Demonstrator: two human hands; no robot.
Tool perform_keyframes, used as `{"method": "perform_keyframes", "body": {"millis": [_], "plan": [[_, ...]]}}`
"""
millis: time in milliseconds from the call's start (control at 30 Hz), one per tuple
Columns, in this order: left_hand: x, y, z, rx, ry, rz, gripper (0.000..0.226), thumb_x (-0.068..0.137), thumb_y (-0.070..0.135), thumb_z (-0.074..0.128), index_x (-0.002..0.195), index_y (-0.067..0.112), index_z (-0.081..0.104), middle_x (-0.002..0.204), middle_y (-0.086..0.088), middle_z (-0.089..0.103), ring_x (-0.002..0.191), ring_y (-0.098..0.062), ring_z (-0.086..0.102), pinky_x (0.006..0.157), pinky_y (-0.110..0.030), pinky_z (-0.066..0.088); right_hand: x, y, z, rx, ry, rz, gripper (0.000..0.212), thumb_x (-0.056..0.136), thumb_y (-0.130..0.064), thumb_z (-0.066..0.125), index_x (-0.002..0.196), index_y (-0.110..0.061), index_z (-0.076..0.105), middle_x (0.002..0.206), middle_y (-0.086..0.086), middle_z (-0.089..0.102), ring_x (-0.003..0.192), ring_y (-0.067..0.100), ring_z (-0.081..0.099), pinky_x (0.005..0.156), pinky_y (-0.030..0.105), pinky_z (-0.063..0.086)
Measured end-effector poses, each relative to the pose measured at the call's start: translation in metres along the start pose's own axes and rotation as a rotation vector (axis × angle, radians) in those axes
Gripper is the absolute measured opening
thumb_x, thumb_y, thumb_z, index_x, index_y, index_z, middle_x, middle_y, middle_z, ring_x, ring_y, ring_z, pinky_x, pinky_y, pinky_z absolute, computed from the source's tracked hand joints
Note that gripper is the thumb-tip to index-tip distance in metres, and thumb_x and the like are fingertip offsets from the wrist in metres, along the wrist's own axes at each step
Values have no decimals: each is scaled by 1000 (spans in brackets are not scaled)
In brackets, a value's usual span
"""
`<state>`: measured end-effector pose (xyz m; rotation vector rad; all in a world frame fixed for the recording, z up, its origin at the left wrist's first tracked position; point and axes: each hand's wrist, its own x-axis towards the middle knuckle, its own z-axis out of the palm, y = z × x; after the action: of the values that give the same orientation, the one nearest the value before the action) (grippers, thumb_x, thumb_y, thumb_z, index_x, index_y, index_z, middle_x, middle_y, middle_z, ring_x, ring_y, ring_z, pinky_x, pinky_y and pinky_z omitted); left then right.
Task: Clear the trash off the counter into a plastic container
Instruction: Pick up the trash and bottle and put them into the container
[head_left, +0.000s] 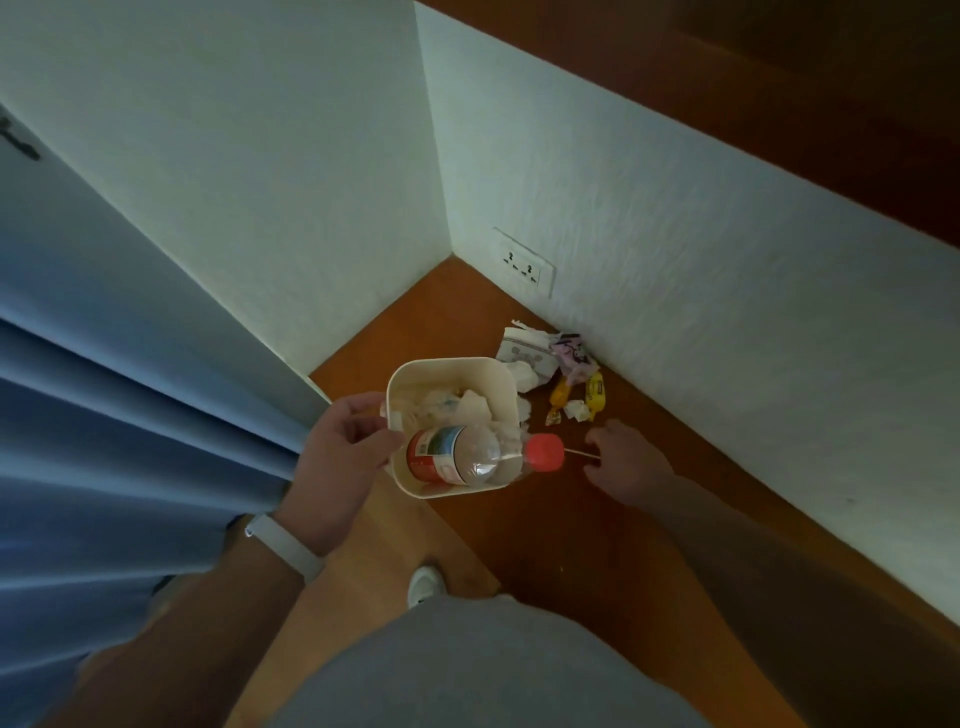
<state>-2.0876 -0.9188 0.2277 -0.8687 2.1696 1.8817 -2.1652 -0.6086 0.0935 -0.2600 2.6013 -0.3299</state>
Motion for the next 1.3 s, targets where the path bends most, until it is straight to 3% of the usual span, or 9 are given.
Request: {"method": "perform_keyframes", "body": {"millis": [167,400,567,700,833,967,1167,1300], "plan": [[-6,-7,-7,5,20,-5,31,89,3,69,117,17,68,104,-16,76,98,-39,73,88,-58,59,7,0,1,-60,4,-23,8,94,-23,56,98,-19,61,104,2,55,91,17,54,80,34,50],[-10,-12,-10,-43,51,-22,32,90,0,69,117,16,66,105,-19,74,98,-42,72,88,-57,60,-3,-5,1,-78,-13,-49,11,97,-17,48,90,-21,55,93,-1,55,82,15,54,76,36,52],[-12,-12,-9,-71,60,-25,31,89,-2,68,114,16,67,104,-21,74,99,-45,71,90,-60,58,-21,-14,-24,113,20,-33,10,98,-22,51,91,-23,58,85,-6,60,75,10,59,67,29,53],[-9,-10,-10,-78,45,-15,30,89,-1,68,112,19,67,102,-18,76,94,-38,74,87,-53,61,-39,-27,-64,296,119,-25,3,94,-23,60,95,-25,61,90,-8,63,82,9,61,68,24,48],[-4,-7,-13,-81,27,-2,29,89,3,70,110,24,67,99,-13,76,90,-31,75,80,-46,63,-64,-51,-110,465,294,-57,6,89,-17,67,87,-22,66,77,-9,62,67,4,56,57,16,38],[-1,-1,-17,-93,-13,-2,32,90,8,70,118,22,65,98,-8,77,93,-29,76,83,-46,63,-82,-79,-140,568,381,-108,11,86,-16,69,81,-26,68,73,-7,65,60,1,55,54,17,41],[1,1,-24,-92,-15,-5,34,88,11,72,119,23,64,104,-10,76,99,-31,74,88,-58,60,-82,-110,-143,478,261,-191,11,86,-14,68,85,-25,69,73,-9,63,60,-1,55,50,11,39],[2,2,-25,-82,-37,8,31,91,12,70,118,23,63,104,-10,75,97,-30,74,86,-56,61,-57,-128,-140,293,214,-194,8,87,-19,63,90,-26,64,78,-11,58,67,5,55,55,19,38]]}}
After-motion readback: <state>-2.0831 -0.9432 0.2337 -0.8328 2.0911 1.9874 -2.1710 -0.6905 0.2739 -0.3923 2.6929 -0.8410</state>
